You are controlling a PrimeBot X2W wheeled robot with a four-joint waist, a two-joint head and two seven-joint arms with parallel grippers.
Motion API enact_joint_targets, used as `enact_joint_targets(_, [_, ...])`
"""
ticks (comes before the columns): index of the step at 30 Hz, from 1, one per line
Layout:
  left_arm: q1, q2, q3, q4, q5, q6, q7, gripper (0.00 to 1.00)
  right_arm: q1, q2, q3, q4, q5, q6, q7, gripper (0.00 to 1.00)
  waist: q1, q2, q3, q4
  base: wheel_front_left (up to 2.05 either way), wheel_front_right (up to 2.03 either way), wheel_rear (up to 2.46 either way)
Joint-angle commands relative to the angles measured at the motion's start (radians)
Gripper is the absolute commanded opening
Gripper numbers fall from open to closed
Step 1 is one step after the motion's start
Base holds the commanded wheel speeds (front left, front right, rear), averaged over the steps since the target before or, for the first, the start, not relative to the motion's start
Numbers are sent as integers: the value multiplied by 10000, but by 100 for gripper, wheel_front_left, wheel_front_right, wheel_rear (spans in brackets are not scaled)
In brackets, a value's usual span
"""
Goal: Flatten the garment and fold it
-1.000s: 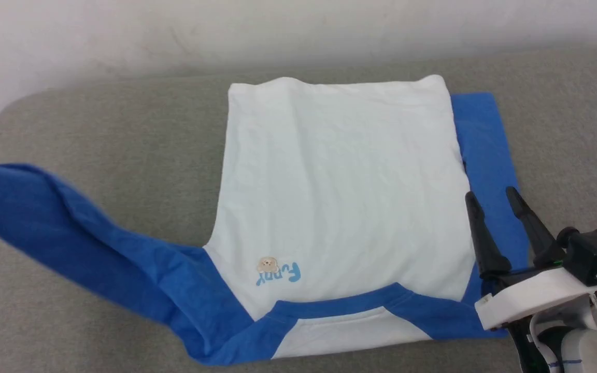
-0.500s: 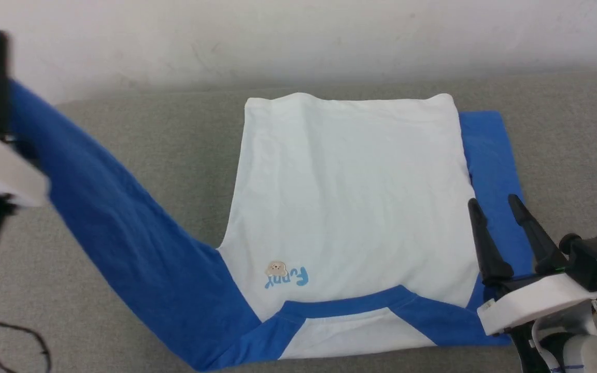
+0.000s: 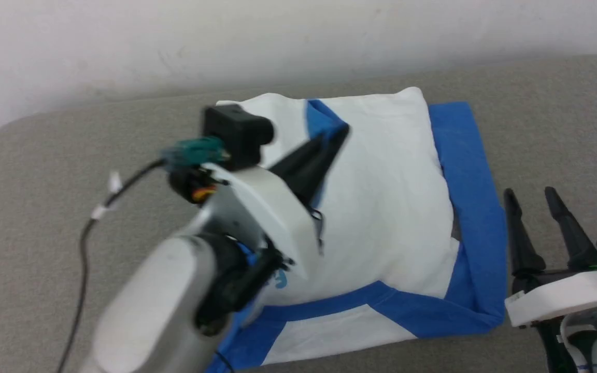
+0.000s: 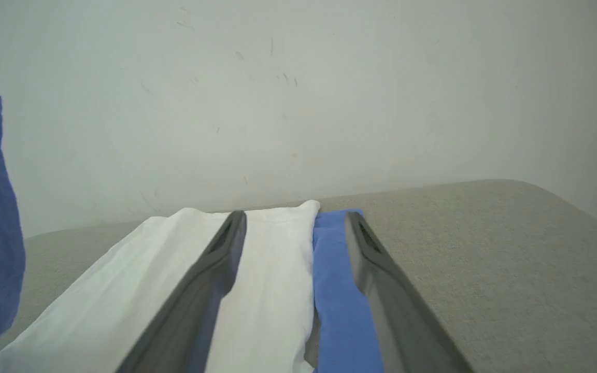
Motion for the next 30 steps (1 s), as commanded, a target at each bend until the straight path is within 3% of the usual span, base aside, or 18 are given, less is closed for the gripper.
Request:
enact_joint_targets(1, [-117,-242,-242,274,110,-114,-129,0,25,24,-120,-96,-51,-11,55,100,0,-1,121,-287,0,0,0])
enact_joint_targets(8, [3,-1530,-1613,2253,96,-615,-645,0,214,24,-556,-586,-131,-11,314,100,0,-1,527,-1023,0,0,0])
enact_joint_targets(16, [-237,-2042,-2885,4720,429,-1156,-1142,0,110,24,-337,-558,94,-11,254,100,0,-1,1162,-1740,0,0,0])
enact_joint_targets(24, [-756,-2198,-3640,7081,829,-1213,-2160,0,-173,24,69,-240,290,-11,23,100,0,-1,1611,-2204,0,0,0])
enact_joint_targets(27, [-875,-2214,-3731,7498,411,-1325,-2464,100,-221,24,171,-115,304,-11,-10,100,0,-1,1623,-2241,0,0,0])
enact_joint_targets(30, [-1008,-2217,-3726,7225,-327,-1368,-2840,100,-191,24,103,-54,268,-11,-24,100,0,-1,1554,-2098,0,0,0])
